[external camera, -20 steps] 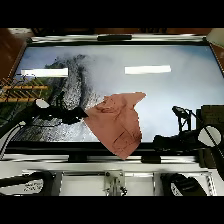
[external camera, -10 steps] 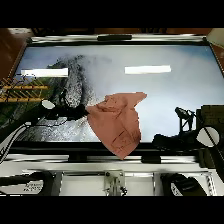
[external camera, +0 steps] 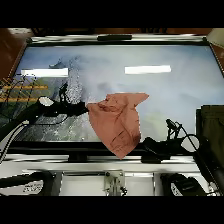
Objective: Fold the shirts.
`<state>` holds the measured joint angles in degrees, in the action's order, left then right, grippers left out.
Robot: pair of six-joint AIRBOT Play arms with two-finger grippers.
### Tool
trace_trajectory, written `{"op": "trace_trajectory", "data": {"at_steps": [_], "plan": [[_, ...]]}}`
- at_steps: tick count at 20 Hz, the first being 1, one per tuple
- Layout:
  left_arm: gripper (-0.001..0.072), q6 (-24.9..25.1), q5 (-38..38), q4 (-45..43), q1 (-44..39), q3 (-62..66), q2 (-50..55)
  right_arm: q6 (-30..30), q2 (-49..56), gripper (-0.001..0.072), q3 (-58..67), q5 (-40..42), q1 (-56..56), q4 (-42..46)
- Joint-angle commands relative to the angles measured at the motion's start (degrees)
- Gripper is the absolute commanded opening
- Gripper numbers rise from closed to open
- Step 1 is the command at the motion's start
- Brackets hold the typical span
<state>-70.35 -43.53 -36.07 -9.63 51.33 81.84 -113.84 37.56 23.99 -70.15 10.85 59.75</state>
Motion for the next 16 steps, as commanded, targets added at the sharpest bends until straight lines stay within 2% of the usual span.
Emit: {"op": "trace_trajectory", "data": {"at_steps": [1, 5, 8, 13, 16], "plan": [[0.0033, 0.92, -0.63, 0.07, -0.02, 0.31, -1.62, 0.00, 0.02, 0.0620, -4.28, 7.91, 1.97, -5.07], [0.0034, 0.94, -2.75, 0.04, -0.04, 0.28, -2.75, -5.22, 3.69, 0.0620, -6.62, 15.98, 14.36, -4.81], [0.0034, 0.90, -3.67, -0.11, -0.04, 0.28, -2.84, -5.60, 8.63, 0.0620, -6.60, 23.06, 22.03, -8.94], [0.0034, 0.92, -3.65, -0.11, -0.04, 0.28, -4.90, -7.39, 14.38, 0.0620, -6.60, 34.36, 28.59, -12.48], [0.0034, 0.92, -3.63, -0.13, -0.04, 0.26, -6.56, -9.86, 15.58, 0.0619, -6.60, 44.15, 30.84, -13.73]]}}
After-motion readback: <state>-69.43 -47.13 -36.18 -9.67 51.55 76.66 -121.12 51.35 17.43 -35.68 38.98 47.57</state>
